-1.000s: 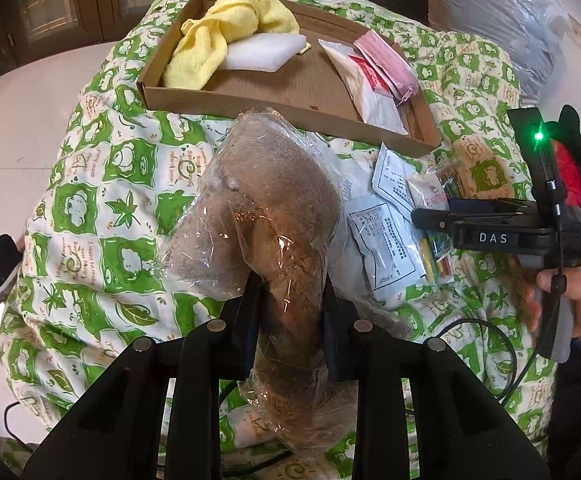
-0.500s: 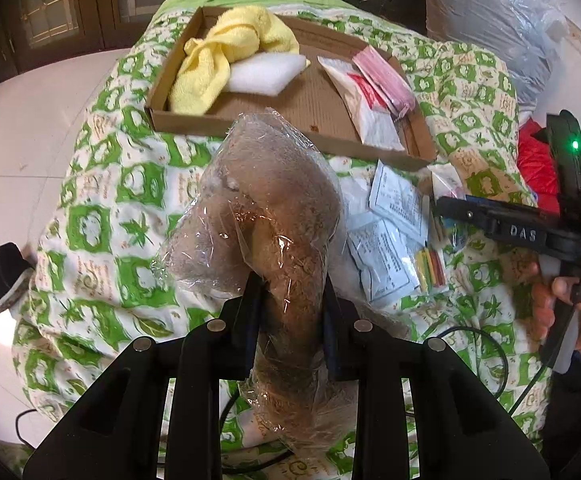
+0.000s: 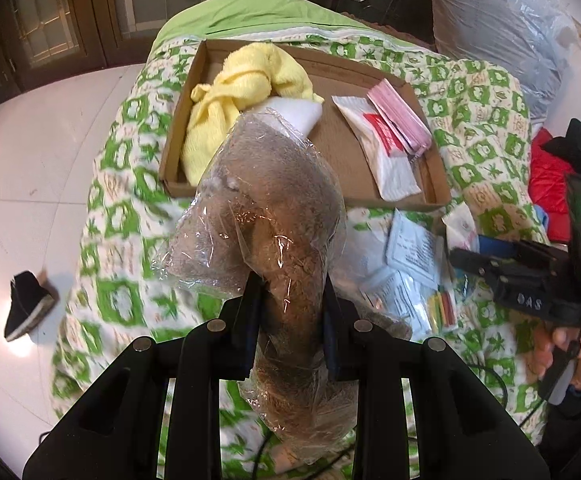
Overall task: Organize soft objects
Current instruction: 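Carry brown bundle with left gripper while right carries Dole packet into tray, open both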
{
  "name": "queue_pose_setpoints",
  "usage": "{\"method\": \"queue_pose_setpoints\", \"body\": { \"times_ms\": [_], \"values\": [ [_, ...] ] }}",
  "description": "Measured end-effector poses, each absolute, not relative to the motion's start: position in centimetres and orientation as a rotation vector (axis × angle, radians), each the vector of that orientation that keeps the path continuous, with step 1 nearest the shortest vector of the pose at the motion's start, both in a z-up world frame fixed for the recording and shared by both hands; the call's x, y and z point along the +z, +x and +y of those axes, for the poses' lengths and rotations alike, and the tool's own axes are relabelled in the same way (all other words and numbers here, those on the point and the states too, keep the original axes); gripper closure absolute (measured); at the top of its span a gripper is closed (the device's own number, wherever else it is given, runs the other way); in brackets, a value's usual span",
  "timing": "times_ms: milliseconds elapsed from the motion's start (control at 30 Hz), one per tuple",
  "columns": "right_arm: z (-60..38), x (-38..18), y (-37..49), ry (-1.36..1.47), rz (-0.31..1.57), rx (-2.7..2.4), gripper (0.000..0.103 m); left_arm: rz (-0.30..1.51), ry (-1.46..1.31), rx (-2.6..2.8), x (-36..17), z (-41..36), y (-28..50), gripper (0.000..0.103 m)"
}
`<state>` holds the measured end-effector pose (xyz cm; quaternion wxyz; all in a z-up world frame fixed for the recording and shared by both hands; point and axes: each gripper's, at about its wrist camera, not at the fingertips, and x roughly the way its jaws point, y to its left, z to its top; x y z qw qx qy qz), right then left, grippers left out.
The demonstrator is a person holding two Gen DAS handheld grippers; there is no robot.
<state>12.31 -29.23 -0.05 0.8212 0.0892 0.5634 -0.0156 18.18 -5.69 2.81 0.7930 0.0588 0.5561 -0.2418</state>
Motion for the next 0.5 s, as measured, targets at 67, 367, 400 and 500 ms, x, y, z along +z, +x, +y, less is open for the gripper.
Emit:
{"method": "queue_pose_setpoints", "body": {
  "times_ms": [67, 367, 400, 500],
  "values": [
    [-29.1, 0.0, 12.6, 0.184, 1.199, -0.028, 0.049, 1.203, 0.129, -0.525, 3.2, -6.0, 19.6, 0.078],
    [-28.4, 0.6, 14.6, 0.151, 1.193, -0.008, 0.049, 1.227, 0.166, -0.504, 4.0, -6.5, 25.7, 0.078],
    [-28.3, 0.8, 15.1, 0.145, 1.190, -0.005, 0.049, 1.232, 0.158, -0.510, 4.0, -6.5, 26.3, 0.078],
    [-28.1, 1.4, 16.5, 0.137, 1.174, 0.000, 0.049, 1.238, 0.150, -0.547, 4.2, -7.3, 27.4, 0.078]
  ]
}}
